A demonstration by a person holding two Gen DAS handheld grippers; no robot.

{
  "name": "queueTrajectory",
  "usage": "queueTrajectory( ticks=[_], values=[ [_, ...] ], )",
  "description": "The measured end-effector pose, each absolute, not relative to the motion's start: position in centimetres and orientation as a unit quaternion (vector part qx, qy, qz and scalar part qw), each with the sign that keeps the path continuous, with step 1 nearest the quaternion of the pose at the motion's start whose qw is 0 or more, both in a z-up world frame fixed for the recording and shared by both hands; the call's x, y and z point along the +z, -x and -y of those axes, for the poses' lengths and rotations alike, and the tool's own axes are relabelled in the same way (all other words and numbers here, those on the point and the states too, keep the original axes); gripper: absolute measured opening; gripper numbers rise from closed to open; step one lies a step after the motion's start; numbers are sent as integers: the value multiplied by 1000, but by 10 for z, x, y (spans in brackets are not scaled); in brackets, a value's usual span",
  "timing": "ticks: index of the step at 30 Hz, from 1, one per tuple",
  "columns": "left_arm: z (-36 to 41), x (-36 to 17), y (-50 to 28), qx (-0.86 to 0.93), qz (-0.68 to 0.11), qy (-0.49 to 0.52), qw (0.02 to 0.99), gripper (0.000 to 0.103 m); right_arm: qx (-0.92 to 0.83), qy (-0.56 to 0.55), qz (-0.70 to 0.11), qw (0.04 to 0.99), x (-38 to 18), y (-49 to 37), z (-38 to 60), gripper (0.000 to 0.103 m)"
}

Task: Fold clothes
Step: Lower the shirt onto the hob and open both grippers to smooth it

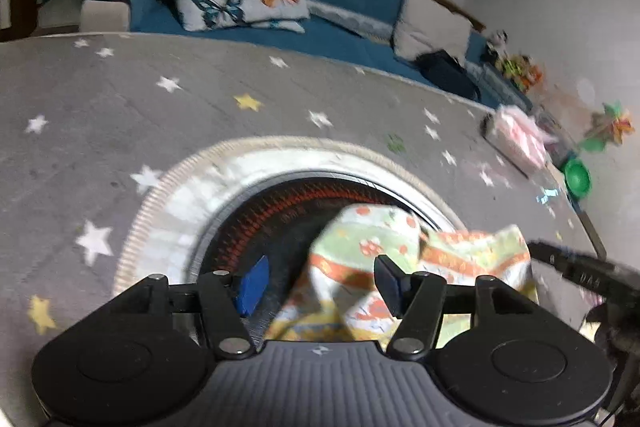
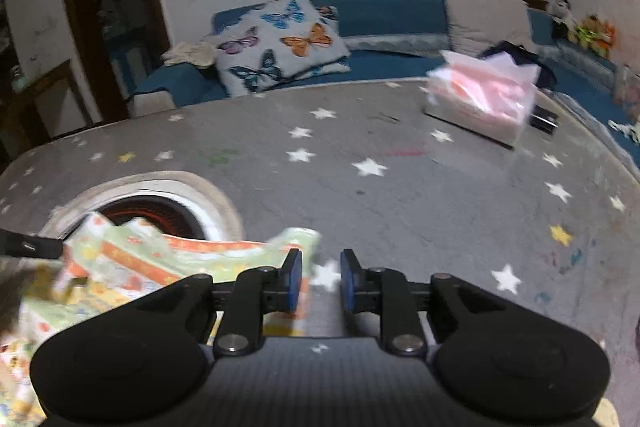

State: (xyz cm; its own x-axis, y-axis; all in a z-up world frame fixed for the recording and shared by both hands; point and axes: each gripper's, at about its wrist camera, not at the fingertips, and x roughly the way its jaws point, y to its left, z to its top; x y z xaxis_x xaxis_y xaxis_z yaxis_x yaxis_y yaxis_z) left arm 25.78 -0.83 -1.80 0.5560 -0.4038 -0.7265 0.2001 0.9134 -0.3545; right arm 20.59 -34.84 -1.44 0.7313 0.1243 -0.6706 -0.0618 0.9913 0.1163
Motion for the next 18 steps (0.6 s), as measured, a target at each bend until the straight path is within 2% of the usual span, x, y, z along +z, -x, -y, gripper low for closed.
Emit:
queueTrajectory(
  ticks=[2,3,6,10,18],
  values=[
    [16,-22,-257,-182,-444,106,871,31,72,-39,-359,930,-8,-203,339,21],
    [18,-23,-254,-185,-443,101,871,10,82,-36,-357,930,-4,-201,335,21],
    [26,-13,-237,-201,-417,90,882,7,104,-27,-347,932,5,-196,324,26],
    [45,3,-206,-254,-378,62,888,8,111,-16,-345,932,7,-196,318,26],
    [75,-11,-171,-328,-400,13,856,11,144,-39,-354,923,4,-195,316,26]
  ],
)
